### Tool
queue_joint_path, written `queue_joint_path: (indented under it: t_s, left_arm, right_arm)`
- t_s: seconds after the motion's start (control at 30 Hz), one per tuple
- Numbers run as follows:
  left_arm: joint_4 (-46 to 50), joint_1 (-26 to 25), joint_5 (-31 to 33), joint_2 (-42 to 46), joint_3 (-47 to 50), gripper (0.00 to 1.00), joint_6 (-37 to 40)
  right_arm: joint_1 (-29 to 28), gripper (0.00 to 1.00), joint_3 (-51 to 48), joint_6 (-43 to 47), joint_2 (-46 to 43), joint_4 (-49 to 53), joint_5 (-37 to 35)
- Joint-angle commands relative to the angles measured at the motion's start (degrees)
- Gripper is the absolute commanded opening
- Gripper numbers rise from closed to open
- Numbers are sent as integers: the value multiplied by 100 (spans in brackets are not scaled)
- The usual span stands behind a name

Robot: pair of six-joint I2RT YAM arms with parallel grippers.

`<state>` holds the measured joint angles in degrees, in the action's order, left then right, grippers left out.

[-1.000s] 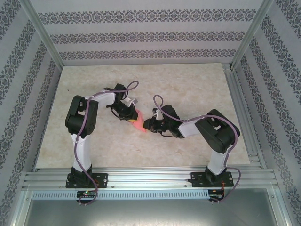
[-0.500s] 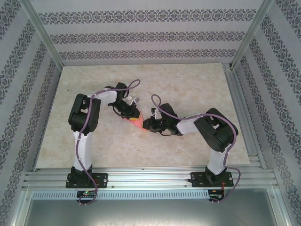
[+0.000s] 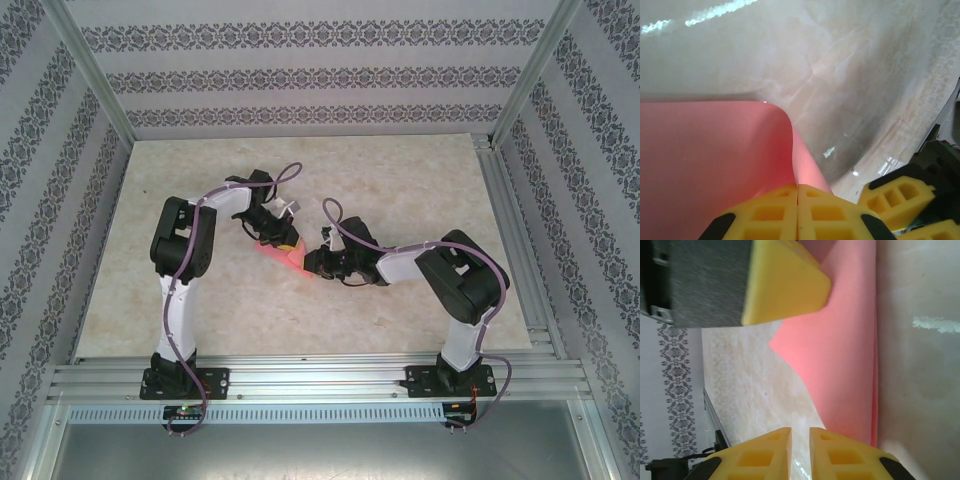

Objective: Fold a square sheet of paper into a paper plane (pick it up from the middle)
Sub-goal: Third fold the triangle at the center of the table.

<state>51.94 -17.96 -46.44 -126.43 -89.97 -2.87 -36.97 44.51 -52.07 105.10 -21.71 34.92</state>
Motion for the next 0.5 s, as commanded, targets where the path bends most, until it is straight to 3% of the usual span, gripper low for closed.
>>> queue_joint_path:
  t_s: [0.0, 0.47]
  left_arm:
    - [243, 83, -105, -164, -182, 8, 345]
    - [604, 187, -84, -496, -504, 8, 753]
  right_arm:
    - [77, 18, -30, -164, -217, -452, 164]
    - [103, 17, -35, -258, 192, -500, 178]
